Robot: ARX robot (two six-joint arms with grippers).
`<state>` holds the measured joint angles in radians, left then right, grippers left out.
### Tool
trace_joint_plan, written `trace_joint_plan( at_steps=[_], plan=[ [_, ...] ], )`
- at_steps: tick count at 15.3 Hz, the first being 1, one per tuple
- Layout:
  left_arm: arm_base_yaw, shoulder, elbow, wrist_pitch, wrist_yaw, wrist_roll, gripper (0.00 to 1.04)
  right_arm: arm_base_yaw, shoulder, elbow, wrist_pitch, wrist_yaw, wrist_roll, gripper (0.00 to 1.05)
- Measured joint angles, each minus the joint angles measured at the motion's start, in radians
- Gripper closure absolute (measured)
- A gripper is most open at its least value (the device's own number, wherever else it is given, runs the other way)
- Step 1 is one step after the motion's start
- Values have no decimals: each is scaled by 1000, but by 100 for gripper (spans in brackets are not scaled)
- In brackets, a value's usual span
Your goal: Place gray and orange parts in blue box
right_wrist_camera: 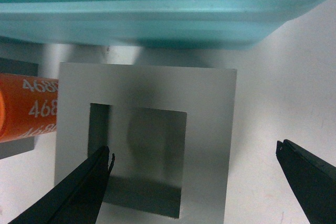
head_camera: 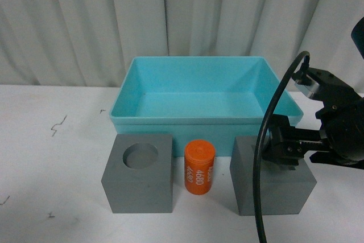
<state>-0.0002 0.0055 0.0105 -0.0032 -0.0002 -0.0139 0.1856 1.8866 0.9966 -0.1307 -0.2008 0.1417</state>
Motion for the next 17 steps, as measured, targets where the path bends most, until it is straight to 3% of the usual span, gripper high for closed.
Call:
trace_joint_plan(
  at_steps=[7,11,14,17],
  plan=[
    [0,0,0,0,0,0,7,-17,55,-8,63,-11,38,7],
    [0,0,0,0,0,0,7,-16,55,-7,76,-24,50,54],
    [0,0,0,0,0,0,7,-23,32,-10,67,11,48,83],
    [0,0,0,0,0,0,7,-30,-30,-63,44,19,32,86]
  ],
)
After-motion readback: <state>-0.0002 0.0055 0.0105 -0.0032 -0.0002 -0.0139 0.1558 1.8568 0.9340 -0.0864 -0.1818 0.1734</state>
